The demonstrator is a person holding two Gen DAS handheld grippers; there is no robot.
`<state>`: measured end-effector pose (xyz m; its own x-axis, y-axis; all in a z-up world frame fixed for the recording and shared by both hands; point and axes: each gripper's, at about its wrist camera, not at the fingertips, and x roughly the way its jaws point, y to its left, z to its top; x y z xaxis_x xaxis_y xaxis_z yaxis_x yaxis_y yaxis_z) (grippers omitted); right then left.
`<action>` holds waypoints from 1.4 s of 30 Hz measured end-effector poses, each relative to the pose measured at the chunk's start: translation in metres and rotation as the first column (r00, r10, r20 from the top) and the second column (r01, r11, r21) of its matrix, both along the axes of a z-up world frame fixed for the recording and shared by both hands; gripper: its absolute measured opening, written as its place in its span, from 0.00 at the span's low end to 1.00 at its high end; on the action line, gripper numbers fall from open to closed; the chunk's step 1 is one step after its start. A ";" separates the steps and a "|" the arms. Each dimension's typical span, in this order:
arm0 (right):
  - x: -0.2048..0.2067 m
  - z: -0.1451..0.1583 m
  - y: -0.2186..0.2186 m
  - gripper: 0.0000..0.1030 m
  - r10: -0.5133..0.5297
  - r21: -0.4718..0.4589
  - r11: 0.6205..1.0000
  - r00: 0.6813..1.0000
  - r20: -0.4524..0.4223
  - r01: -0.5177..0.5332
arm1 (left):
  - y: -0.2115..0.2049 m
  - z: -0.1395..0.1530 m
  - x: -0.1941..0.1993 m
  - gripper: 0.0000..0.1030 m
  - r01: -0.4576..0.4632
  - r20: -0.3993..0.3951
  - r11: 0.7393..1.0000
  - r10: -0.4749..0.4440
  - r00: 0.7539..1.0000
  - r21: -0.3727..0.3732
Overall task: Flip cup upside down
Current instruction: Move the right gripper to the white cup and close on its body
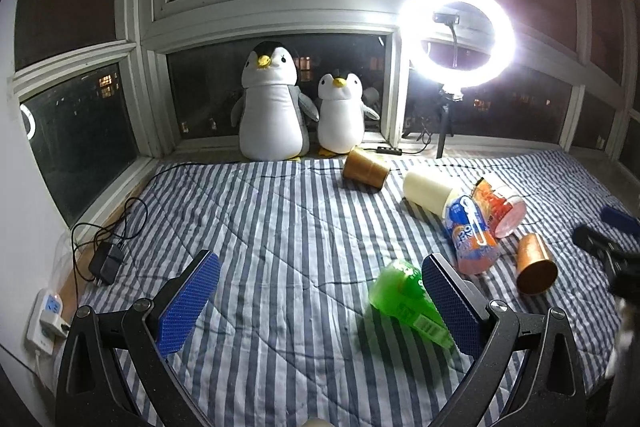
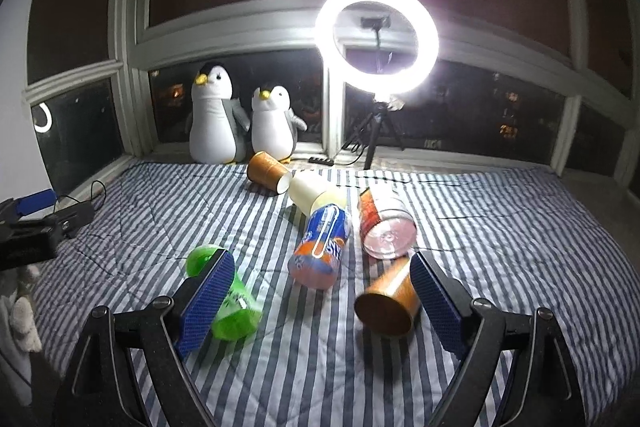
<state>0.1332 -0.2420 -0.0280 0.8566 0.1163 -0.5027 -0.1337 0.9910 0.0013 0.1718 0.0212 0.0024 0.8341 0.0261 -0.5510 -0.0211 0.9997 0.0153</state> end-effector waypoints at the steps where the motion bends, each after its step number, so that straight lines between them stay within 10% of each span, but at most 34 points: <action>1: 0.014 0.000 -0.001 0.84 0.014 0.000 1.000 1.000 -0.018 -0.014 | 0.001 -0.001 0.002 0.99 -0.002 -0.002 1.000 0.002 1.000 -0.001; 12: 0.158 -0.015 0.008 0.84 0.116 -0.024 0.992 0.971 -0.211 -0.123 | 0.018 -0.009 0.040 0.99 -0.039 -0.078 0.999 0.039 0.996 -0.003; 24: 0.301 -0.063 0.063 0.84 0.157 -0.172 0.946 0.851 -0.502 -0.276 | 0.042 -0.007 0.042 0.99 -0.105 -0.131 0.994 0.103 0.986 -0.006; 42: 0.373 -0.124 0.095 0.77 0.107 -0.263 0.887 0.725 -0.681 -0.379 | 0.068 -0.017 0.064 0.99 -0.155 -0.165 0.988 0.149 0.975 -0.024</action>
